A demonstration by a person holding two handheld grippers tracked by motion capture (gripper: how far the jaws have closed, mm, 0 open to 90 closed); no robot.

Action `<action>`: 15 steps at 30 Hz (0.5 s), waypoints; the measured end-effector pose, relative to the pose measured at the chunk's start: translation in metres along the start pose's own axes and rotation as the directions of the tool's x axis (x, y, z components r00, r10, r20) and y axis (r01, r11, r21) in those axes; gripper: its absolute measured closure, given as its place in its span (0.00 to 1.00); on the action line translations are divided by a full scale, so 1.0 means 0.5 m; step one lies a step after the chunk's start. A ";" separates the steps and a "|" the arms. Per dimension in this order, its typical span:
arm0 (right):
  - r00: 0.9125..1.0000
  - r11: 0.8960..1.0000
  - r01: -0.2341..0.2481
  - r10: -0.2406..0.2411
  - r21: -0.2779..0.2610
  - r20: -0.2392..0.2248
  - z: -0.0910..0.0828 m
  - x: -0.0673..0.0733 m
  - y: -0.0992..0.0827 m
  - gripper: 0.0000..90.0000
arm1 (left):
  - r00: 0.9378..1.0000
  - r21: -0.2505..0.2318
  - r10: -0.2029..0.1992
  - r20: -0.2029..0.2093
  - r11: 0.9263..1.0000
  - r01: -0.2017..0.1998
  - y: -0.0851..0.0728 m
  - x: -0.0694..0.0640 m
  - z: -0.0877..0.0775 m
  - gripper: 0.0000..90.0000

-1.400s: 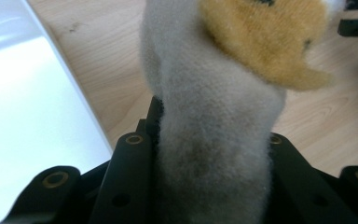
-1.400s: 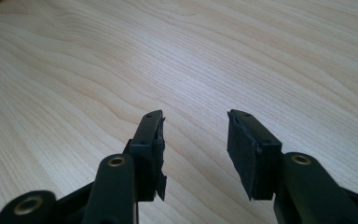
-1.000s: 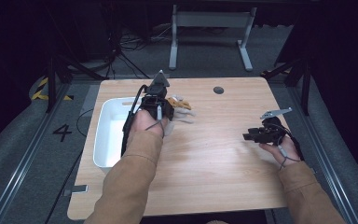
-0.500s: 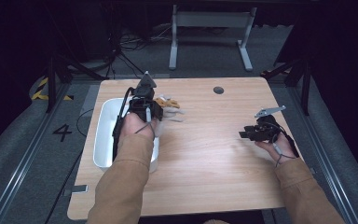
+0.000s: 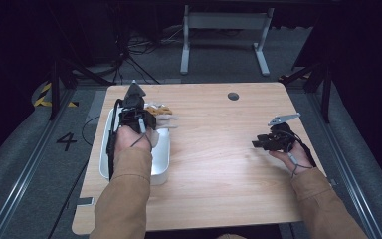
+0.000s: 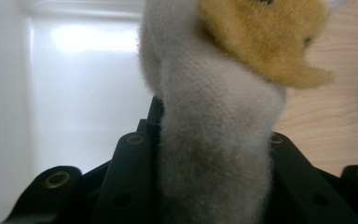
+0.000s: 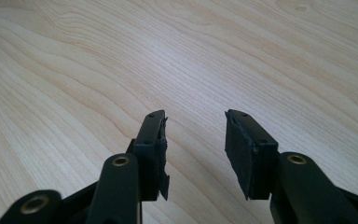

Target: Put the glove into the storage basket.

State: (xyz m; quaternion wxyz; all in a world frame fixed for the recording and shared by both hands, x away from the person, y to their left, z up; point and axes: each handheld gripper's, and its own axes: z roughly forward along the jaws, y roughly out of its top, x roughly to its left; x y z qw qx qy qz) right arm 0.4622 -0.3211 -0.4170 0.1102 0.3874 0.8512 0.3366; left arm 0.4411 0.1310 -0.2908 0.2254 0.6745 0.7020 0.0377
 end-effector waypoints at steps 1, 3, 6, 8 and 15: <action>1.000 1.000 0.000 0.000 0.001 0.001 0.000 -0.001 -0.001 0.65 | 1.000 -0.002 -0.008 -0.001 1.000 0.008 0.000 0.005 0.000 0.78; 1.000 1.000 -0.006 0.006 0.003 0.005 -0.001 -0.001 -0.004 0.65 | 1.000 -0.007 -0.023 -0.003 1.000 0.023 0.000 0.015 0.000 0.78; 1.000 1.000 -0.007 0.007 0.007 0.009 -0.004 -0.002 -0.008 0.65 | 0.998 -0.002 -0.056 -0.016 0.998 0.056 0.001 0.031 0.004 0.78; 1.000 1.000 -0.007 0.007 0.002 0.013 -0.008 -0.003 -0.010 0.65 | 0.997 -0.003 -0.076 -0.022 0.997 0.075 0.002 0.041 0.004 0.78; 1.000 1.000 -0.016 0.016 0.008 0.018 -0.010 -0.007 -0.018 0.64 | 0.986 -0.024 -0.162 -0.022 0.987 0.162 0.007 0.067 0.013 0.78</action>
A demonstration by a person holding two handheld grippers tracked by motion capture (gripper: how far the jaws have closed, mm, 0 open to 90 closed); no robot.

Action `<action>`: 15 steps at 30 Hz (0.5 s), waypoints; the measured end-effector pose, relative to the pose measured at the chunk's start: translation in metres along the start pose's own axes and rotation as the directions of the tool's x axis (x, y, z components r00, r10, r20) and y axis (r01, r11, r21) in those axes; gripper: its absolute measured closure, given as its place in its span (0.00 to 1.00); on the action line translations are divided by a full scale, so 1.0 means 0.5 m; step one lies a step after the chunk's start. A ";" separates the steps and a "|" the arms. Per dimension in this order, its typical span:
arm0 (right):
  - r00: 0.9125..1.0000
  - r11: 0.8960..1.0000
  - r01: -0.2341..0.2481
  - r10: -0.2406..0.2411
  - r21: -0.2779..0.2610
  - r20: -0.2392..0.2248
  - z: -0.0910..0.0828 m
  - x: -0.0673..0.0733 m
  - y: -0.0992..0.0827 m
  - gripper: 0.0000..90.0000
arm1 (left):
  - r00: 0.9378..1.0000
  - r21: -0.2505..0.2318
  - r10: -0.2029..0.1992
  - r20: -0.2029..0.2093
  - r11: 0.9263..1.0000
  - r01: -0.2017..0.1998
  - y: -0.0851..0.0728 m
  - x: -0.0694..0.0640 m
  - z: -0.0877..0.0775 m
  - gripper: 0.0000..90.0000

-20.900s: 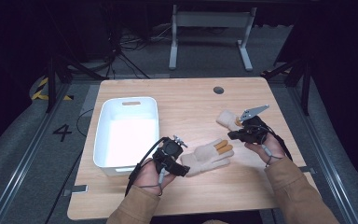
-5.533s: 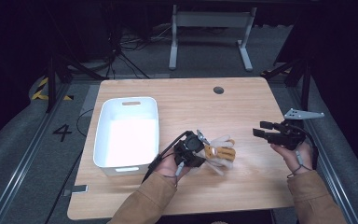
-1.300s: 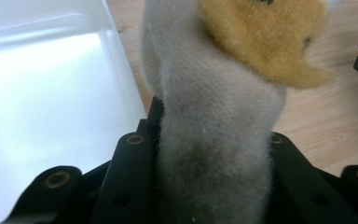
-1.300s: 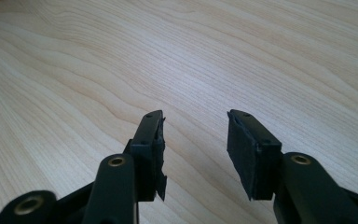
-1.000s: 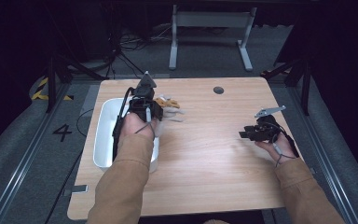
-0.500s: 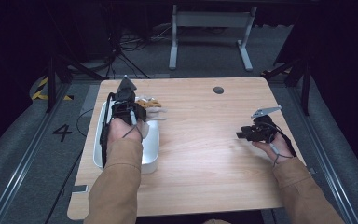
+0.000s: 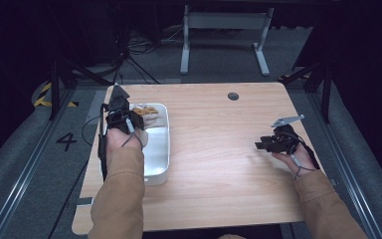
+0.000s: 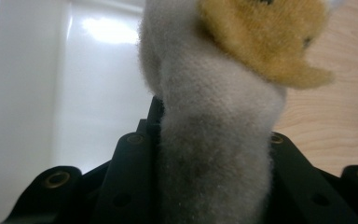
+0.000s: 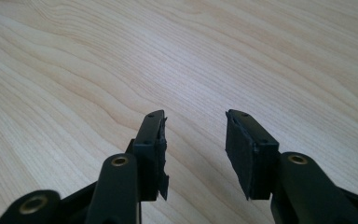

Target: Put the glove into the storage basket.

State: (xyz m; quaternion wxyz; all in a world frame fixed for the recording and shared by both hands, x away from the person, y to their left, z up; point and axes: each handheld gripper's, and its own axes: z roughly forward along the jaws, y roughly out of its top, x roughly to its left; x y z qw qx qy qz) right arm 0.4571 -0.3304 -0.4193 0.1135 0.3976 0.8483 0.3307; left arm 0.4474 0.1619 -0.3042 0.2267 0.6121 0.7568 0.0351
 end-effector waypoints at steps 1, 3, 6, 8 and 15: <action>1.000 1.000 -0.003 0.003 0.006 0.001 0.001 0.000 -0.001 0.64 | 1.000 -0.008 -0.009 -0.010 1.000 0.009 0.001 0.001 0.001 0.78; 1.000 1.000 -0.006 0.006 0.007 -0.001 0.001 0.000 -0.001 0.64 | 1.000 -0.012 -0.015 -0.020 1.000 0.015 0.001 0.004 0.003 0.78; 1.000 1.000 -0.005 0.005 0.003 -0.001 -0.001 0.000 -0.001 0.64 | 0.999 -0.017 -0.014 -0.032 1.000 0.014 -0.003 0.007 0.008 0.78; 1.000 1.000 -0.006 0.006 0.001 -0.001 -0.001 -0.002 -0.001 0.64 | 0.999 -0.036 -0.016 -0.049 0.999 0.015 -0.005 0.008 0.011 0.78; 1.000 1.000 0.008 -0.008 -0.007 -0.010 -0.003 0.002 -0.001 0.63 | 0.998 -0.044 -0.024 -0.058 0.999 0.022 -0.017 0.013 0.024 0.77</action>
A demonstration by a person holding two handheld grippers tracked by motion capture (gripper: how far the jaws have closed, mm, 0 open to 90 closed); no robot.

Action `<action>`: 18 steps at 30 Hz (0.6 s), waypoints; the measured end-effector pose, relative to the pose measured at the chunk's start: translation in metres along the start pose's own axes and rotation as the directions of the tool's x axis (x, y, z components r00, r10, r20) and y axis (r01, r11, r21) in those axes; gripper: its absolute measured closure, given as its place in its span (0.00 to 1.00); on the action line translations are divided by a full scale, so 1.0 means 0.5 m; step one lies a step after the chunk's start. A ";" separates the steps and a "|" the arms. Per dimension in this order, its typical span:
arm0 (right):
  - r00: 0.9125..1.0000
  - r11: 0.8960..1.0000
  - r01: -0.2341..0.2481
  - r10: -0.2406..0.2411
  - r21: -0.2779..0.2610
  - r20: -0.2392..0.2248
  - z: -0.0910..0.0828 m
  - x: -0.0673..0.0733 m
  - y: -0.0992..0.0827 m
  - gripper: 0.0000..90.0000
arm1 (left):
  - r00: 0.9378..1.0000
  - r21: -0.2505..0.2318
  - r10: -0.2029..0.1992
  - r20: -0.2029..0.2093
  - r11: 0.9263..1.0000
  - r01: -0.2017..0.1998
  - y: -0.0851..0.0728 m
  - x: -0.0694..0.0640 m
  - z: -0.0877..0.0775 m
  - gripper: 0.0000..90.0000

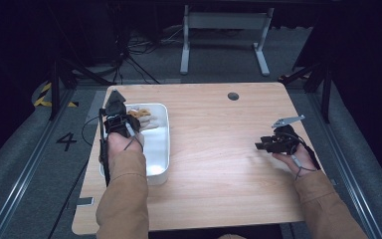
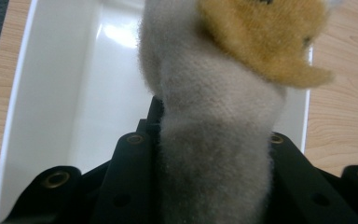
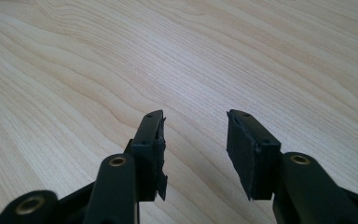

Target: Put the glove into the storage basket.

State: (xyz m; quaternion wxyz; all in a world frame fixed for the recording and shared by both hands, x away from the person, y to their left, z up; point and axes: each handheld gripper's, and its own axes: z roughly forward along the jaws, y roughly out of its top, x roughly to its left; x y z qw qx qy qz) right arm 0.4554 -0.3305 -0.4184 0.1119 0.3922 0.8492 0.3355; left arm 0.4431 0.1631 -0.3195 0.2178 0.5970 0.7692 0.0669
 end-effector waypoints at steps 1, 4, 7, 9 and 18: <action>1.000 1.000 -0.001 0.001 0.003 0.001 0.001 0.000 0.000 0.63 | 1.000 0.000 0.005 0.005 1.000 -0.005 -0.002 0.000 0.001 0.77; 1.000 1.000 0.006 -0.006 0.006 -0.002 0.003 0.002 -0.001 0.62 | 1.000 0.008 -0.001 0.008 1.000 0.001 -0.006 0.000 0.008 0.77; 1.000 1.000 0.010 -0.010 0.007 -0.004 0.003 0.004 -0.001 0.62 | 1.000 0.008 -0.005 0.009 1.000 0.005 -0.011 0.004 0.017 0.77; 1.000 1.000 0.009 -0.009 0.007 -0.005 0.002 0.004 -0.002 0.63 | 1.000 0.002 -0.012 0.011 1.000 0.012 -0.013 0.007 0.024 0.77; 1.000 1.000 0.003 -0.003 0.009 -0.007 0.001 0.000 -0.008 0.63 | 0.999 0.032 -0.033 0.002 0.999 0.033 -0.020 0.018 0.071 0.77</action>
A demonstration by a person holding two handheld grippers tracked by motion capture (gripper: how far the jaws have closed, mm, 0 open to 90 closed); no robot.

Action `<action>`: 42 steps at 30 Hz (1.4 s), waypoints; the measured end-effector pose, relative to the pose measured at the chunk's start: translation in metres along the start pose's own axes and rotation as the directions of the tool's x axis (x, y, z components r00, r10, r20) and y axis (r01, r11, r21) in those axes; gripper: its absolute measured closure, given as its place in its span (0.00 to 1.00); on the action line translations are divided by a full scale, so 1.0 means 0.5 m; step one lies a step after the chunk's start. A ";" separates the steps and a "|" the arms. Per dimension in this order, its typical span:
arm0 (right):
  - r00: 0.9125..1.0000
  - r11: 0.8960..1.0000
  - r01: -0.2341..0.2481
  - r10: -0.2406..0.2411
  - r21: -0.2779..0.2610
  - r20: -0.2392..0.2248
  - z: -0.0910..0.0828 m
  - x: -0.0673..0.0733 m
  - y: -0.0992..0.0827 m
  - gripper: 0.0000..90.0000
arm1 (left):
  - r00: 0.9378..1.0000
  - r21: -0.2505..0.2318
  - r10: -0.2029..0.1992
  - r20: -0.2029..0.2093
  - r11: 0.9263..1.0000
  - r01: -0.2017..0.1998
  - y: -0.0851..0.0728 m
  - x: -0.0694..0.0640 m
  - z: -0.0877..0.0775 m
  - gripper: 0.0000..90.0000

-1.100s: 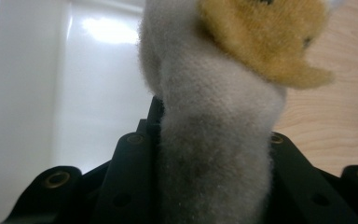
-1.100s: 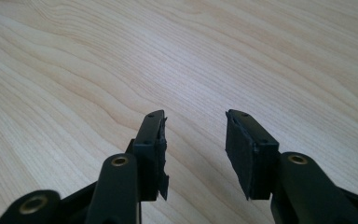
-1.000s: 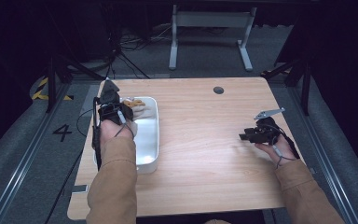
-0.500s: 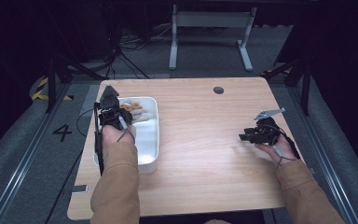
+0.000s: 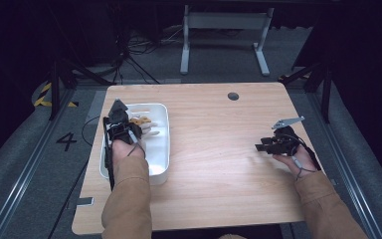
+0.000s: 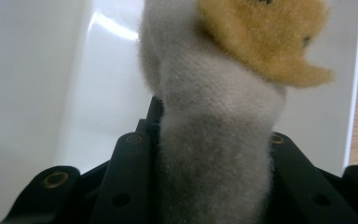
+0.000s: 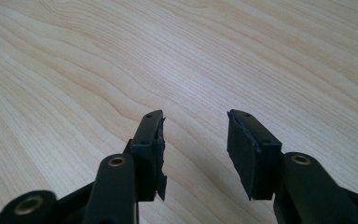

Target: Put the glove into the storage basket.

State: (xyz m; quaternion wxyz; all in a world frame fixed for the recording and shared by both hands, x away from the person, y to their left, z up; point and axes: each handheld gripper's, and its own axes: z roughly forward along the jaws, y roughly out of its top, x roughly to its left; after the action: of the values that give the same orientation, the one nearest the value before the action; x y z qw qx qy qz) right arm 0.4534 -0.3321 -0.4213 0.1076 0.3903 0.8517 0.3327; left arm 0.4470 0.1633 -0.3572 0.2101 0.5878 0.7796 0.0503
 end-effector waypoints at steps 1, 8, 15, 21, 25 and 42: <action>1.000 1.000 0.000 0.000 0.000 0.001 0.001 0.000 -0.001 0.63 | 1.000 0.005 -0.005 0.001 1.000 0.005 -0.001 0.000 0.005 0.77; 1.000 1.000 0.002 -0.002 0.001 -0.001 0.000 0.000 -0.003 0.63 | 1.000 0.017 -0.010 0.009 1.000 0.010 -0.008 0.008 0.029 0.77; 1.000 1.000 -0.002 0.002 0.010 -0.008 0.004 -0.002 -0.006 0.62 | 1.000 0.036 -0.002 0.015 0.999 0.002 -0.012 0.008 0.048 0.77; 1.000 1.000 -0.002 0.002 0.010 -0.007 0.005 -0.001 -0.007 0.62 | 1.000 0.053 -0.028 0.006 0.998 0.027 -0.014 0.019 0.067 0.77; 1.000 1.000 -0.004 0.004 0.013 -0.009 0.006 -0.002 -0.008 0.62 | 0.999 0.068 -0.032 0.003 0.997 0.032 -0.015 0.031 0.075 0.77; 1.000 1.000 -0.009 0.009 0.019 -0.009 0.009 -0.004 -0.010 0.62 | 0.999 0.125 -0.053 0.002 0.991 0.052 -0.015 0.050 0.091 0.76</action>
State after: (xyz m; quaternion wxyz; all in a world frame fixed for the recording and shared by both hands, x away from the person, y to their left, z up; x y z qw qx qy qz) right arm 0.4538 -0.3338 -0.4282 0.0984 0.3936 0.8535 0.3270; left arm 0.4524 0.1767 -0.4073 0.1763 0.5794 0.7957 -0.0058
